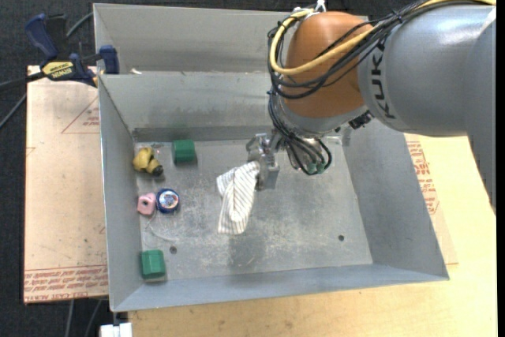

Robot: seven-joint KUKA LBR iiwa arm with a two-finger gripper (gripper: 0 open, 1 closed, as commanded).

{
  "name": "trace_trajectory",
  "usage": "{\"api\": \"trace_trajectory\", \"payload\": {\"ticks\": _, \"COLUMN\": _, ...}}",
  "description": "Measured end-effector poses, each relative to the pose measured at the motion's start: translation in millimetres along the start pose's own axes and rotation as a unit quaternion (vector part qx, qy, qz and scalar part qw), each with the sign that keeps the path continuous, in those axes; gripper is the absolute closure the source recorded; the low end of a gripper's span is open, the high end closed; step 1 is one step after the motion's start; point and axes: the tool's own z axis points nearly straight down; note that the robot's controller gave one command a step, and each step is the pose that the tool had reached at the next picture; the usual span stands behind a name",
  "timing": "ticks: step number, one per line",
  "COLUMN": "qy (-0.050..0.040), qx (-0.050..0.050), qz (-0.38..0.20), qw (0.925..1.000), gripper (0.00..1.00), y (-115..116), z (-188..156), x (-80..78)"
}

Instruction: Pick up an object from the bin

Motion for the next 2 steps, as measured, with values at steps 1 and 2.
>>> {"api": "trace_trajectory", "payload": {"ticks": 1, "qy": 0.0000, "qx": 0.000, "qz": 0.000, "qw": 1.0000, "gripper": 1.00, "y": 0, "z": 0, "x": 0.0}}
{"api": "trace_trajectory", "payload": {"ticks": 2, "qy": -0.0001, "qx": 0.000, "qz": -0.007, "qw": 1.0000, "gripper": 1.00, "y": 6, "z": -85, "x": -16.0}}
